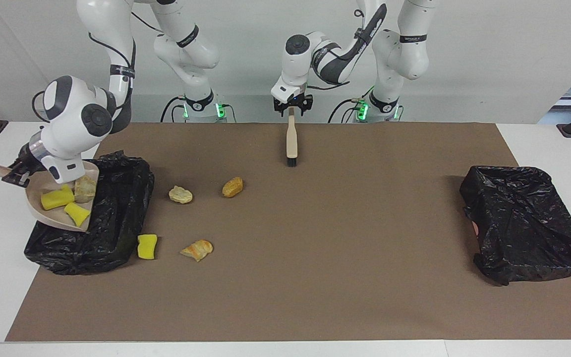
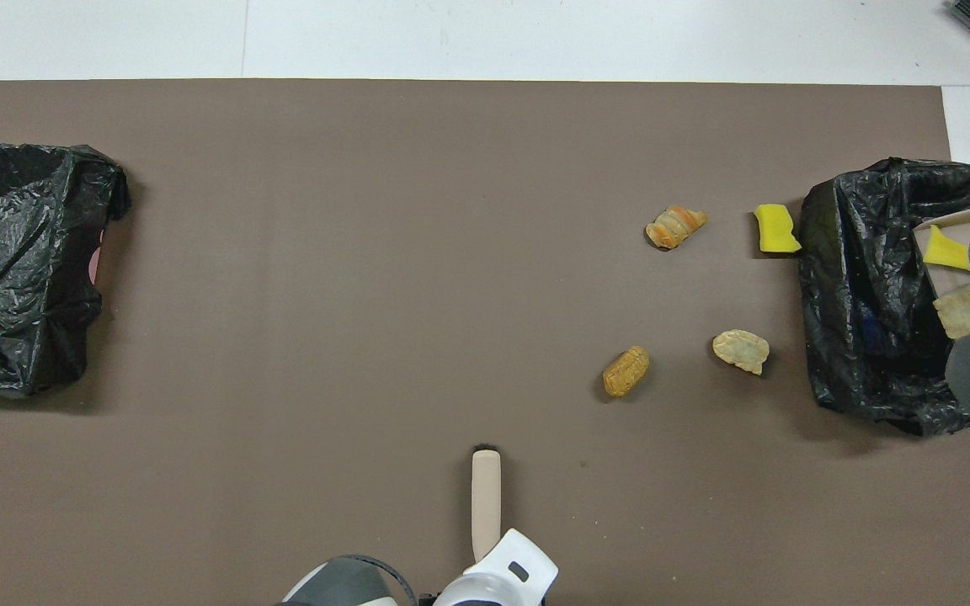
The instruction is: Sweep and dump trash in bin
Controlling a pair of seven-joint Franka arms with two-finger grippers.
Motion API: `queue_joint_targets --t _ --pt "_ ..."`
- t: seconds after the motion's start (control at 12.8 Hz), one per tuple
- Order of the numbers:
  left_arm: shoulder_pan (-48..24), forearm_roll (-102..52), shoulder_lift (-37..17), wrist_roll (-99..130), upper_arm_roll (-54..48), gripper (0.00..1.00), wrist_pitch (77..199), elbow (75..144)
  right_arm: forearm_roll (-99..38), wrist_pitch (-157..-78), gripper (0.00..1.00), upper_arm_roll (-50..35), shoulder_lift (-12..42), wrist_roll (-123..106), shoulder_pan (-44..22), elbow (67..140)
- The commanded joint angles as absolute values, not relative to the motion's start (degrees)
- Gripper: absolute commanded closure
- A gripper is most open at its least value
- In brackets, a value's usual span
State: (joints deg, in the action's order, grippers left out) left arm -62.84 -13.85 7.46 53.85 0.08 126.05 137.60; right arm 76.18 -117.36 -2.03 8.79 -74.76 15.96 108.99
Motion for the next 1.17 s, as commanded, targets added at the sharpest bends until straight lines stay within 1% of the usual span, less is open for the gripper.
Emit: queue_joint_targets --t 0.0,0.23,0.47,0.62,0.7,0.78,0.86,1.01,1.09 --pt "-56.36 -10.13 6.34 46.0 0.09 0.0 120.35 131.86 84.52 -116.2 1.0 -2.02 5.81 -74.27 15.12 110.92" --pt "-47.93 -4.67 4.31 39.93 0.09 0.0 117.25 124.39 91.31 -113.74 1.0 -2.02 3.52 -74.79 13.54 112.41" --pt "-40.45 -0.45 -0.34 34.9 0.35 0.0 114.36 113.95 92.2 -110.05 1.0 -2.37 2.82 -75.23 11.08 113.37" --pt "-34.75 -0.35 -0.79 28.51 0.35 0.0 110.15 107.34 91.32 -111.26 1.0 -2.46 2.2 -75.24 10.9 115.39" --pt "-32.54 -0.26 -0.53 25.69 0.44 0.0 107.86 105.75 91.32 -112.14 1.0 -2.63 0.98 -75.06 9.85 117.4" --pt "-30.95 -0.18 -0.18 23.92 0.61 0.0 106.62 104.51 91.23 -111.45 1.0 -2.64 0.79 -74.8 8.36 117.6" --pt "-28.85 -0.09 0.09 22.86 0.62 0.0 105.05 102.85 91.14 -111.01 1.0 -2.64 0.88 -73.66 8.35 117.6" --pt "-25.15 -0.17 -0.17 19.44 0.62 0.0 99.78 98.02 92.19 -106.38 1.0 -2.46 0.27 -69.79 8.0 117.51" --pt "-23.57 -0.18 -0.18 17.51 0.62 0.0 97.06 96.08 92.2 -105.39 1.0 -2.63 -0.69 -69.7 8.0 117.42"
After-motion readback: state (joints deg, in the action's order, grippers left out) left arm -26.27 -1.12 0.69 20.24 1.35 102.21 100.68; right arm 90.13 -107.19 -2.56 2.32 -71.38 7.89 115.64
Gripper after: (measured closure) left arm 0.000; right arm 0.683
